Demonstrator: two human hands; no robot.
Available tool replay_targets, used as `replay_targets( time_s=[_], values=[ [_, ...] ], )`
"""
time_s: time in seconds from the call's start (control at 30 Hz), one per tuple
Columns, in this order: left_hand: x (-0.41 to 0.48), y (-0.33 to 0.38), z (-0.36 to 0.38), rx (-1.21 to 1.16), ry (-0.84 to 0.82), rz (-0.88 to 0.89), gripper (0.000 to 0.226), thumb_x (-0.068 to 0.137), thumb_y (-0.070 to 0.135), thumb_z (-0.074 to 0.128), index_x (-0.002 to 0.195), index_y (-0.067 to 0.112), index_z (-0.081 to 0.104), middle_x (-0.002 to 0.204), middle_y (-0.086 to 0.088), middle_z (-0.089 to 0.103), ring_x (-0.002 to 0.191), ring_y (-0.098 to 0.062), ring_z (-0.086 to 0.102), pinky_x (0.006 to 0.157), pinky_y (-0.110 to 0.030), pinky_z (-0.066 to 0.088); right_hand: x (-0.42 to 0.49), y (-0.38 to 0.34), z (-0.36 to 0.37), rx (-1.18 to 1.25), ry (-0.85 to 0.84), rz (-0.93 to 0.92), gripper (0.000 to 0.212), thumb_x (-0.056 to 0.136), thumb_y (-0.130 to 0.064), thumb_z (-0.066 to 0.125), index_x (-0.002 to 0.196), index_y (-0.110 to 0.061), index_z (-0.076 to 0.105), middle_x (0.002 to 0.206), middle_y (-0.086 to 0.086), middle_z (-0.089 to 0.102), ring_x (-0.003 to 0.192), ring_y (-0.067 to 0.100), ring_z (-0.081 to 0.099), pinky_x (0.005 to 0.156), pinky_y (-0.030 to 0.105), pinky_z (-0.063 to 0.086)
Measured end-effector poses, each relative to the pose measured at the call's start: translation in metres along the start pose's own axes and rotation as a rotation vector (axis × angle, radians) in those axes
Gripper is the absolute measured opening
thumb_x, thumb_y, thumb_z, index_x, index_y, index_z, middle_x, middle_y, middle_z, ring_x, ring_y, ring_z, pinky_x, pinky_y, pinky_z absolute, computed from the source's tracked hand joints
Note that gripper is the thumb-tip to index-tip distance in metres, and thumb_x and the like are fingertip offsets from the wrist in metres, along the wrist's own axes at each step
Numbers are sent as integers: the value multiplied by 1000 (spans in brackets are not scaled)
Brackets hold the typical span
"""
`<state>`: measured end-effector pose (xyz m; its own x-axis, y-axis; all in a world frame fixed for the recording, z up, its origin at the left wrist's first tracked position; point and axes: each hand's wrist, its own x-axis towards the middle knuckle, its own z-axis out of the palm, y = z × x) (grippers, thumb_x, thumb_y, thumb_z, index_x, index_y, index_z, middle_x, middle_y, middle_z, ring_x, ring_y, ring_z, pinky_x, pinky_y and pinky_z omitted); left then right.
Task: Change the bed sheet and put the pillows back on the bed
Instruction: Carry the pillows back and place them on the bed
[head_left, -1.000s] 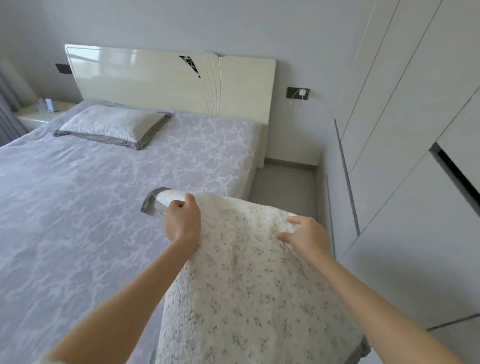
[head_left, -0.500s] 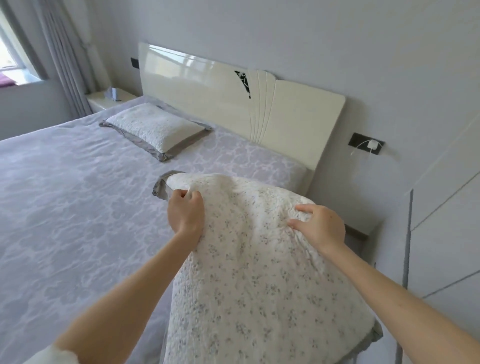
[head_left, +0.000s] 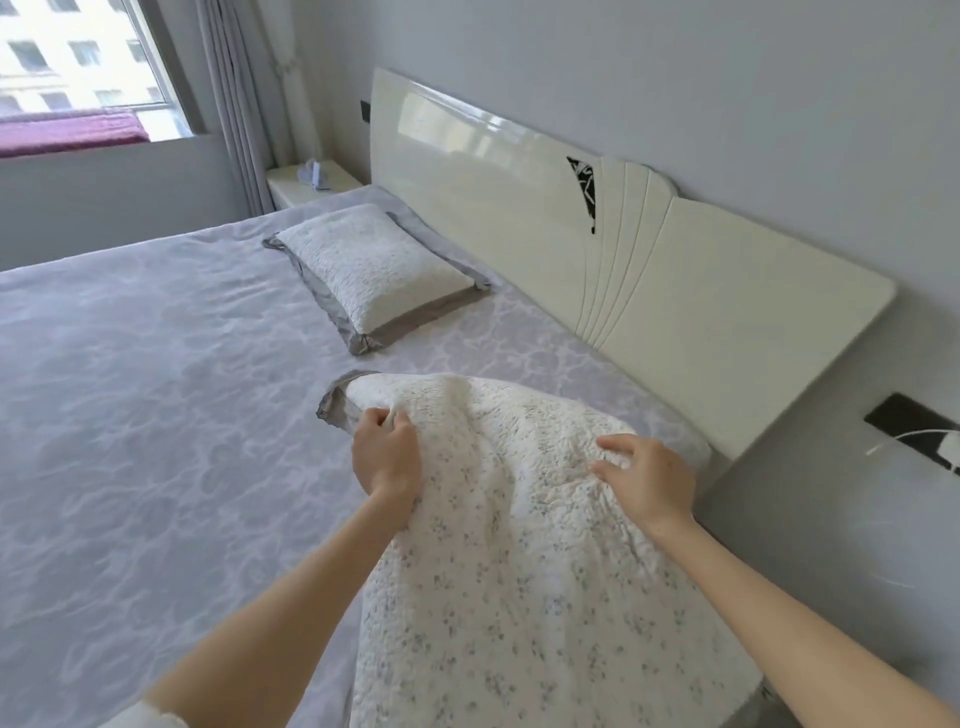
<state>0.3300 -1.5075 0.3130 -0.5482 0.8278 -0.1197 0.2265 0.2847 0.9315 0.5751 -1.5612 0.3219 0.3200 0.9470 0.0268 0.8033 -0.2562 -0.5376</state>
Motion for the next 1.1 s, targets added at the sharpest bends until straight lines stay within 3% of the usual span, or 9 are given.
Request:
replay_targets(
  time_s=[0.33, 0.47, 0.53, 0.6, 0.7, 0.77, 0.97, 1.03, 1.1],
  values=[
    [141, 39, 150, -16, -27, 100, 12, 96, 20, 49, 95, 9, 51, 75, 6, 49, 66, -6, 46, 61, -28, 38, 271, 4, 31, 118, -19, -156, 8, 82, -15, 71, 85, -21, 76, 93, -2, 74, 89, 14, 67, 62, 21, 41],
    [191, 48, 204, -75, 0, 139, 11, 96, 19, 50, 99, 10, 55, 79, 7, 51, 72, -8, 48, 68, -24, 40, 380, 10, 48, 208, -67, -233, 6, 79, -20, 75, 81, -26, 75, 89, -2, 73, 86, 15, 67, 72, 30, 51],
    [220, 34, 230, -64, -60, 63, 26, 96, 17, 50, 120, 18, 56, 91, 5, 55, 83, -13, 51, 76, -27, 43, 432, 26, 65, 197, -169, -232, 8, 81, -25, 73, 88, -27, 75, 98, -2, 72, 93, 16, 66, 81, 32, 51],
    [240, -1, 253, 75, -174, -57, 51, 94, 13, 50, 141, 31, 38, 104, 0, 52, 92, -18, 50, 82, -31, 43, 473, 54, 88, 41, -365, -240, 22, 86, -26, 67, 107, -25, 72, 114, 1, 67, 105, 20, 62, 89, 32, 48],
    [235, -74, 284, 413, -255, -281, 64, 95, 26, 52, 150, 23, 21, 141, -13, 40, 128, -29, 41, 105, -42, 37, 502, 109, 127, -318, -690, -222, 34, 88, -23, 56, 121, -28, 64, 134, -1, 57, 121, 20, 53, 96, 27, 42],
    [210, -118, 299, 497, -275, -434, 62, 96, 31, 51, 149, 17, 22, 150, -12, 32, 136, -31, 33, 109, -44, 33, 503, 145, 148, -446, -811, -175, 36, 90, -21, 49, 124, -28, 61, 135, -4, 56, 123, 19, 52, 94, 24, 42],
    [139, -199, 335, 498, -345, -710, 65, 95, 36, 52, 146, 3, 27, 150, -15, 34, 134, -30, 39, 105, -34, 37, 495, 230, 196, -502, -844, -65, 61, 91, -40, 53, 146, -23, 33, 145, 4, 46, 127, 25, 48, 98, 31, 42],
    [122, -215, 348, 380, -358, -788, 70, 93, 39, 54, 146, 3, 26, 150, -14, 32, 135, -29, 36, 105, -32, 33, 498, 249, 208, -467, -817, 13, 80, 85, -48, 60, 149, -19, 22, 147, 10, 41, 129, 30, 46, 100, 35, 40],
    [111, -228, 360, 177, -345, -856, 75, 86, 49, 60, 140, 1, 38, 140, -13, 46, 128, -29, 45, 100, -32, 39, 504, 269, 220, -336, -817, 118, 99, 75, -53, 70, 151, -18, 16, 147, 13, 39, 130, 32, 43, 103, 38, 37]
  ],
)
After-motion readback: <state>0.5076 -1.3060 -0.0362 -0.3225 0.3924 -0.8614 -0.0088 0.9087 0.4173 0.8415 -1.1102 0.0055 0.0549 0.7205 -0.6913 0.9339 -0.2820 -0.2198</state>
